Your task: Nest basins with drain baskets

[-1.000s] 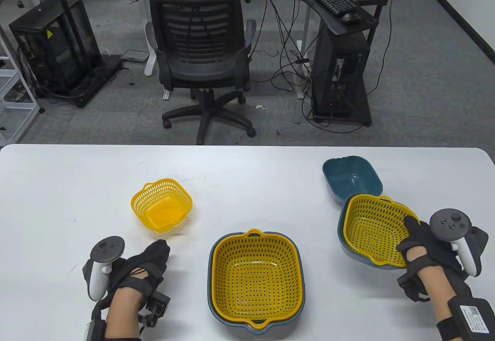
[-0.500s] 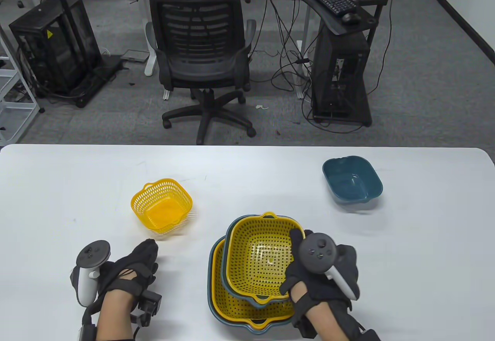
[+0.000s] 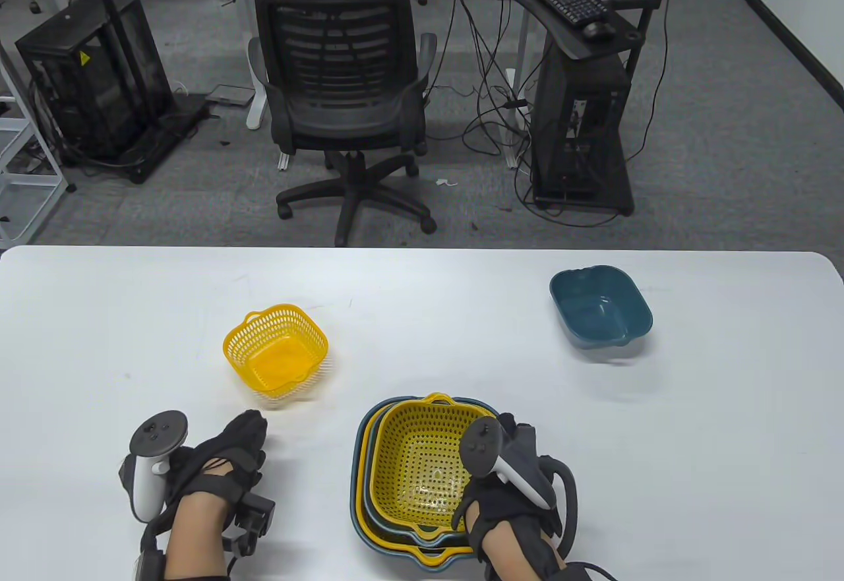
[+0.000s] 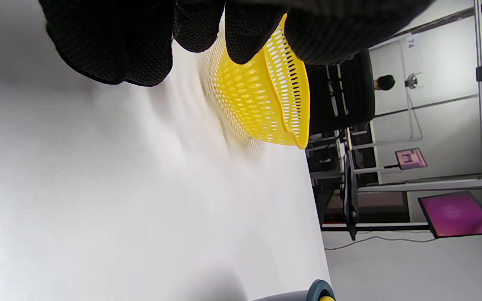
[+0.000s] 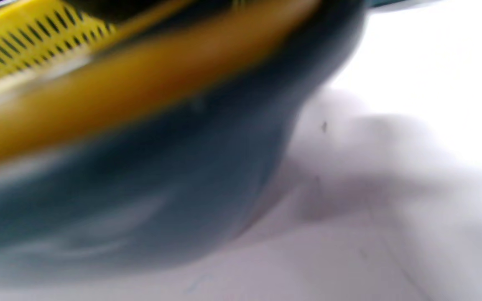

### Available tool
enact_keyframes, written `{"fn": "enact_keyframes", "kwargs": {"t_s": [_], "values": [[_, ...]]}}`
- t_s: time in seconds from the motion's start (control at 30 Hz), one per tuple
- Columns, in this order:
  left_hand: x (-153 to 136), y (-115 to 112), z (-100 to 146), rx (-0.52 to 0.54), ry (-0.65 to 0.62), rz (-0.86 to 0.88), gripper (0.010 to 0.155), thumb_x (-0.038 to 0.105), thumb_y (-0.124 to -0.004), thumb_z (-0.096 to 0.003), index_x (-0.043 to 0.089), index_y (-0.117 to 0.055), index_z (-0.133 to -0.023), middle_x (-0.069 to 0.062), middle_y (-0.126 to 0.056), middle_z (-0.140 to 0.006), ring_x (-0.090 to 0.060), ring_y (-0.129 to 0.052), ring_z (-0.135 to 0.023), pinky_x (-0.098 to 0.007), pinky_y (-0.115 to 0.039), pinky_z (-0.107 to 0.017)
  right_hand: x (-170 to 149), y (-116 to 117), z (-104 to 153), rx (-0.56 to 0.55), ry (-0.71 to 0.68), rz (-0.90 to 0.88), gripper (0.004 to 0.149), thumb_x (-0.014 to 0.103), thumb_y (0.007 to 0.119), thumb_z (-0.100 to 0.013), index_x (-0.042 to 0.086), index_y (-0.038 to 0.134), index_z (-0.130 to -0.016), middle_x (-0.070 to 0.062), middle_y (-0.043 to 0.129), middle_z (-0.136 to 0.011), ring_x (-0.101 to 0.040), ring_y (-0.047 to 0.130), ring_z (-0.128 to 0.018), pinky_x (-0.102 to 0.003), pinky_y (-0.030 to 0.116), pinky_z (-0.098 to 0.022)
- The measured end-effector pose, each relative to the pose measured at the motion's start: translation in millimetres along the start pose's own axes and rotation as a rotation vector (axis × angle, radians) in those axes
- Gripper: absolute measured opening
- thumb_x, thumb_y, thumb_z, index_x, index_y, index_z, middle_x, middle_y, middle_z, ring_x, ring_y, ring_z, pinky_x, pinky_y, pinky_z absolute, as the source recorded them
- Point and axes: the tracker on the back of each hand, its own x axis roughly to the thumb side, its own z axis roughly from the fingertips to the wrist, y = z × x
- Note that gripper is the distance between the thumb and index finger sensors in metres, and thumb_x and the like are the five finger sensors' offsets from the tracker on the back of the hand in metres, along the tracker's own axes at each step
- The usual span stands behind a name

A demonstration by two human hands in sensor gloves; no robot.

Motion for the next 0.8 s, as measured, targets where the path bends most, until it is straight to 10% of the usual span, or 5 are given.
{"fn": "enact_keyframes", "kwargs": {"t_s": [0.8], "values": [[-11, -3, -6, 0.039, 0.059, -0.061, 0.067, 0.046, -0.069, -0.0526, 0.018, -0.055, -0.112, -0.019, -0.046, -0.115, -0.043, -0.077, -0.095, -0.054, -0.073, -0.063, -10, 0, -3, -0.012, -0.103, -0.088, 0.068, 0.026, 0.069, -0.052, 0.017, 0.03, -0.107, -0.001, 0.002, -0.111, -0.042, -0.004, -0.097, -0.076, 0.022, -0.064]]}}
